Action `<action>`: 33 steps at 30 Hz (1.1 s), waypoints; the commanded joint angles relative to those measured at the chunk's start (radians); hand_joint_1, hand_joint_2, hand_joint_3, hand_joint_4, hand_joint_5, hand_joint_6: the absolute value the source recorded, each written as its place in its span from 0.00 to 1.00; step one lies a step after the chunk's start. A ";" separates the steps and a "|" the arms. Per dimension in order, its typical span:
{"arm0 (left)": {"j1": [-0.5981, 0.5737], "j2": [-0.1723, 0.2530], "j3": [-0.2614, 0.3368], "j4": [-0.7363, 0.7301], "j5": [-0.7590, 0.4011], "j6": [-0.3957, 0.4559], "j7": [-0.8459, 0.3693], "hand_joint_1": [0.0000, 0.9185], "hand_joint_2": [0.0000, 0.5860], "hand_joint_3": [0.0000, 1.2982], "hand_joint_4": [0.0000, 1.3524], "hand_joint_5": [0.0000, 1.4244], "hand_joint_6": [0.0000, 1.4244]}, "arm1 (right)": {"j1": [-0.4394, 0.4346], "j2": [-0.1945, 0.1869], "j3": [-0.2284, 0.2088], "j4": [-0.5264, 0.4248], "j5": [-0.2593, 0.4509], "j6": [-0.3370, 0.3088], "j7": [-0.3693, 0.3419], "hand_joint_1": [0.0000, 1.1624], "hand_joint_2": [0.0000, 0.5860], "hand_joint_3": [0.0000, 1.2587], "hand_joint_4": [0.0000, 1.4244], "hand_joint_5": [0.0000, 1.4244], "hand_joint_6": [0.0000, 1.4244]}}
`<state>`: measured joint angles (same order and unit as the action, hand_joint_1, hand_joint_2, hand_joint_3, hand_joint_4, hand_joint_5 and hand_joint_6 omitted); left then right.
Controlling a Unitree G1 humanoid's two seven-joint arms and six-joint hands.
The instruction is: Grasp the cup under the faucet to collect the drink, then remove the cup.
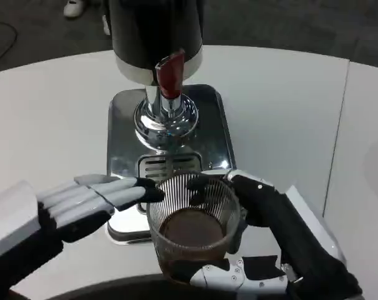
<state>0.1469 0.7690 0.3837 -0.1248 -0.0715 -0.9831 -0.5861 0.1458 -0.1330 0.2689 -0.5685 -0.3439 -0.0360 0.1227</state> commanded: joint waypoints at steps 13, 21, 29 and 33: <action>0.063 0.038 0.026 -0.057 0.023 -0.082 0.003 0.00 0.10 0.09 0.00 0.03 0.03 | 0.108 -0.073 -0.145 -0.208 0.108 0.034 0.088 0.76 0.25 0.52 0.52 0.69 0.72; 0.080 0.042 0.014 -0.073 0.044 -0.105 0.001 0.00 0.10 0.06 0.00 0.00 0.00 | 0.187 -0.100 -0.239 -0.280 0.165 0.033 0.113 0.76 0.25 0.52 0.52 0.69 0.72; 0.103 0.044 0.002 -0.100 0.060 -0.112 0.006 0.00 0.11 0.05 0.00 0.00 0.00 | 0.215 -0.108 -0.267 -0.306 0.190 0.033 0.118 0.76 0.25 0.52 0.52 0.69 0.72; 0.102 0.050 0.001 -0.107 0.063 -0.115 0.005 0.00 0.11 0.04 0.00 0.00 0.00 | 0.214 -0.111 -0.274 -0.315 0.200 0.039 0.122 0.76 0.25 0.52 0.52 0.69 0.72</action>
<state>0.2388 0.8008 0.3832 -0.2185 -0.0253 -1.0810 -0.5846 0.3590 -0.2458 0.0011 -0.8390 -0.1691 0.0119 0.2444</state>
